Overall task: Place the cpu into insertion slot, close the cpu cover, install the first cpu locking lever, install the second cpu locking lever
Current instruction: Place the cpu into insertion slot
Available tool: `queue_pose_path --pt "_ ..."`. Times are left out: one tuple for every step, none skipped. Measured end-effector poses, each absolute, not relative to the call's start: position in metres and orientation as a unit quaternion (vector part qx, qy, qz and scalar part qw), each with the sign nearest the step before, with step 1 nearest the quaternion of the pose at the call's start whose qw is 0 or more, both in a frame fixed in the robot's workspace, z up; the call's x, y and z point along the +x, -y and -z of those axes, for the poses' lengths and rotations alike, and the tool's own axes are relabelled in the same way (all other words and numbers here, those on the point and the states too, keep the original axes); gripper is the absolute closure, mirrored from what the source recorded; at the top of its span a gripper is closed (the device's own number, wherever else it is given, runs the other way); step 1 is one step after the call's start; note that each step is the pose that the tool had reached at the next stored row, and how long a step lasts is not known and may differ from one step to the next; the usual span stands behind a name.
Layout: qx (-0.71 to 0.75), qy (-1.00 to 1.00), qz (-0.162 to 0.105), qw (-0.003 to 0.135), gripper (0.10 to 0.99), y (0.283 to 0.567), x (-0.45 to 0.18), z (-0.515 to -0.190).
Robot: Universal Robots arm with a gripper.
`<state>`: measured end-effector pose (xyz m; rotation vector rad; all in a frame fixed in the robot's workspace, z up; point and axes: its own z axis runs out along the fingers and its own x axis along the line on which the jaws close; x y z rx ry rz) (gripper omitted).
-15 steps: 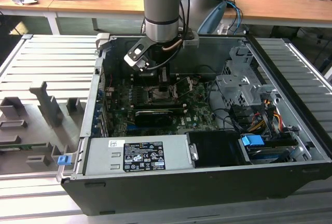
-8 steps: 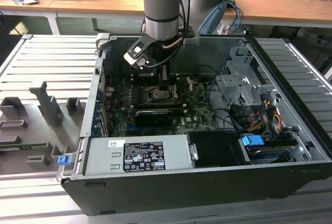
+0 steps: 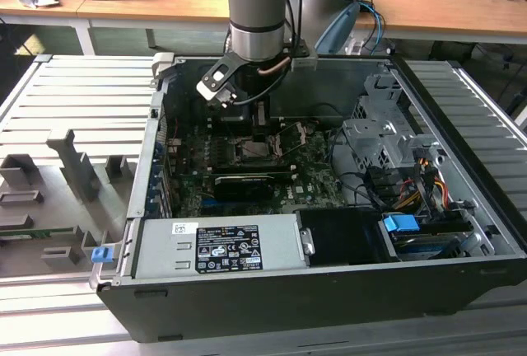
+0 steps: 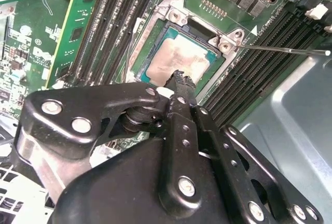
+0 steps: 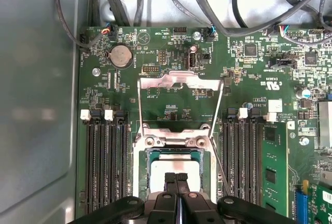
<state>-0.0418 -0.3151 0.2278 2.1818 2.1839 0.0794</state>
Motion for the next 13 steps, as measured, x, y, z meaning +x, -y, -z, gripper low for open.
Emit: queue_pose_path --pt "0.706 -0.707 -0.026 0.027 0.98 0.315 -0.042 -0.228" --pt "0.706 -0.707 -0.026 0.027 0.98 0.315 -0.042 -0.229" --pt "0.706 -0.707 -0.026 0.027 0.98 0.315 -0.042 -0.23" --pt "0.706 -0.707 -0.026 0.027 0.98 0.315 -0.042 -0.23" --pt "0.706 -0.707 -0.026 0.027 0.98 0.315 -0.042 -0.232" --pt "0.706 -0.707 -0.026 0.027 0.98 0.315 -0.042 -0.234" --pt "0.706 -0.707 -0.026 0.027 0.98 0.315 -0.042 -0.236" --pt "0.706 -0.707 -0.026 0.027 0.98 0.315 -0.042 -0.238" --pt "0.706 -0.707 -0.026 0.027 0.98 0.315 -0.042 -0.239" --pt "0.706 -0.707 -0.026 0.027 0.98 0.315 -0.042 -0.24" --pt "0.706 -0.707 -0.026 0.027 0.98 0.315 -0.042 -0.24" --pt "0.706 -0.707 -0.026 0.027 0.98 0.315 -0.042 -0.24" --pt "0.706 -0.707 -0.026 0.027 0.98 0.315 -0.042 -0.241"
